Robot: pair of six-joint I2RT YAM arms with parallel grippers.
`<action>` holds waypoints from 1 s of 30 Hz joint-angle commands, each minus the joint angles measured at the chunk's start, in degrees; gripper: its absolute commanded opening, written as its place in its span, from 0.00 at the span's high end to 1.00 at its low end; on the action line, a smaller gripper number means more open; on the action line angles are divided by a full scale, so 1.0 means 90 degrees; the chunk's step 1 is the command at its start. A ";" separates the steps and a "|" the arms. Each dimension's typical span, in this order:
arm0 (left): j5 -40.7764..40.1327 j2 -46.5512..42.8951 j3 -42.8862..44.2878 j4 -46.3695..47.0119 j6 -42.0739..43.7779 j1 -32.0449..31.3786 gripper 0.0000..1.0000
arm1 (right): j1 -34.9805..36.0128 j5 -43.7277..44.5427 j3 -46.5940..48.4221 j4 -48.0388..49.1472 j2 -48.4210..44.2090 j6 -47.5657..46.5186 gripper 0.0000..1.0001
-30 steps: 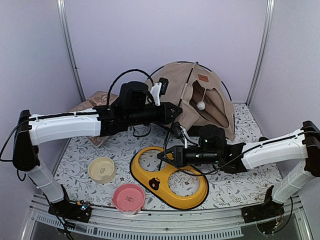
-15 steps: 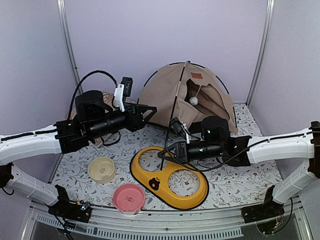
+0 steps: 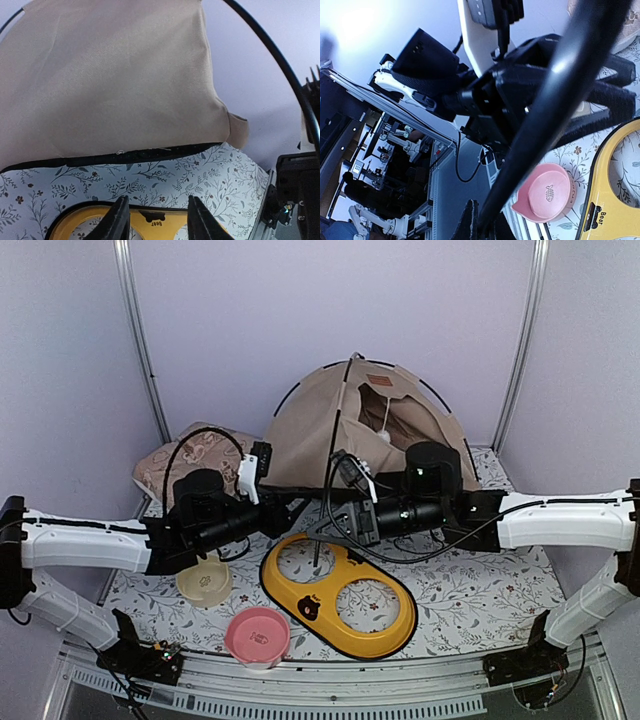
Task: Set up the pet tent
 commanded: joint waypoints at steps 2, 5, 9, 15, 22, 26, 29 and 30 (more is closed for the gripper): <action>0.0268 0.0290 -0.0303 0.1806 0.0146 -0.0088 0.58 | -0.0166 -0.0540 0.0642 0.0239 0.0109 0.0180 1.00; 0.0326 0.0518 -0.0275 0.2253 0.0328 -0.0271 0.55 | -0.0159 -0.0609 0.0747 0.0253 0.0153 0.0287 1.00; 0.0119 0.0855 -0.0079 0.2492 0.0557 -0.0535 0.49 | -0.0160 -0.0632 0.0822 0.0301 0.0129 0.0454 1.00; -0.0208 0.1408 0.0193 0.3046 0.0656 -0.0660 0.35 | -0.0160 -0.0585 0.0872 0.0550 0.0121 0.0794 1.00; -0.0910 0.1750 0.0383 0.3370 0.0829 -0.0753 0.27 | -0.0235 -0.0265 0.1152 0.0802 0.0244 0.1583 1.00; -0.1108 0.1667 0.0161 0.3578 0.0853 -0.0752 0.26 | -0.0314 -0.0110 0.1362 0.1105 0.0318 0.2228 1.00; -0.1172 0.1530 0.0047 0.3626 0.0968 -0.0792 0.27 | -0.0362 0.0011 0.1706 0.1155 0.0389 0.2474 1.00; -0.1197 0.1498 0.0038 0.3649 0.1038 -0.0814 0.27 | -0.0381 0.0042 0.1785 0.1169 0.0412 0.2510 1.00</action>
